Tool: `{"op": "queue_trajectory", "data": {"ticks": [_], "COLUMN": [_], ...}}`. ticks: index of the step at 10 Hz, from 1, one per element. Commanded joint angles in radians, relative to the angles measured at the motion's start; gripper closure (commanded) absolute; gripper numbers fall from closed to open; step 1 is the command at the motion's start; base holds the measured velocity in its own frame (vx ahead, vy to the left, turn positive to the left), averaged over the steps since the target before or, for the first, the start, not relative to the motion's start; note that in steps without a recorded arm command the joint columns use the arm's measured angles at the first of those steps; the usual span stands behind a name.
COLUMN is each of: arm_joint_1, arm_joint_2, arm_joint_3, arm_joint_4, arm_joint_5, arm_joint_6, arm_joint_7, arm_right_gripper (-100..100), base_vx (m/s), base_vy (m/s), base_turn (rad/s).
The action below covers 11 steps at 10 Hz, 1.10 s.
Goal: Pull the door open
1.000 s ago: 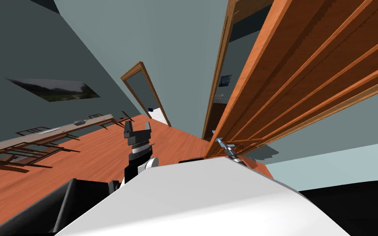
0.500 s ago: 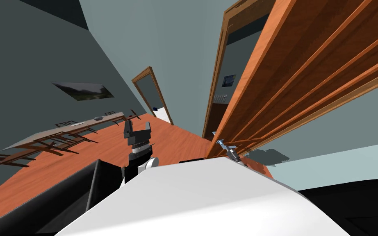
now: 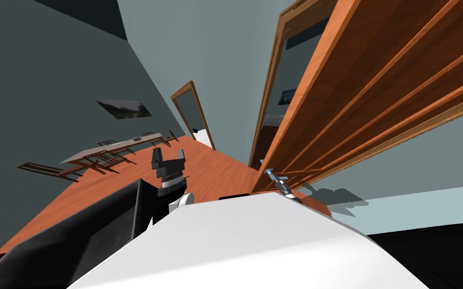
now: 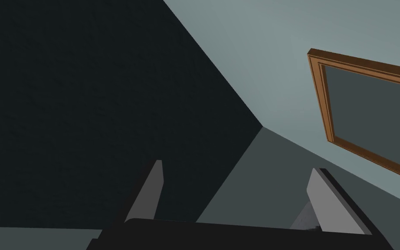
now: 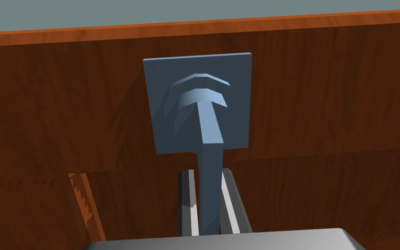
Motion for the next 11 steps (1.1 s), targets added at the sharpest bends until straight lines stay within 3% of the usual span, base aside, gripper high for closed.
{"op": "queue_trajectory", "data": {"ticks": [1, 4, 7, 10, 11], "arm_joint_1": [-0.028, -0.070, -0.137, -0.156, -0.185], "arm_joint_2": [0.007, 0.017, 0.031, 0.035, 0.041], "arm_joint_3": [0.009, 0.018, 0.032, 0.037, 0.043], "arm_joint_4": [0.027, 0.046, 0.075, 0.083, 0.096], "arm_joint_5": [-0.011, -0.032, -0.064, -0.073, -0.087], "arm_joint_6": [0.012, 0.039, 0.082, 0.094, 0.113], "arm_joint_7": [0.013, 0.032, 0.062, 0.070, 0.083], "arm_right_gripper": [100, 100, 100, 100, 100], "base_vx": [-0.240, -0.186, -0.198, -0.129, -0.155], "base_vy": [-0.040, -0.066, -0.061, -0.036, -0.022], "base_turn": [0.150, 0.121, 0.166, 0.063, 0.158]}}
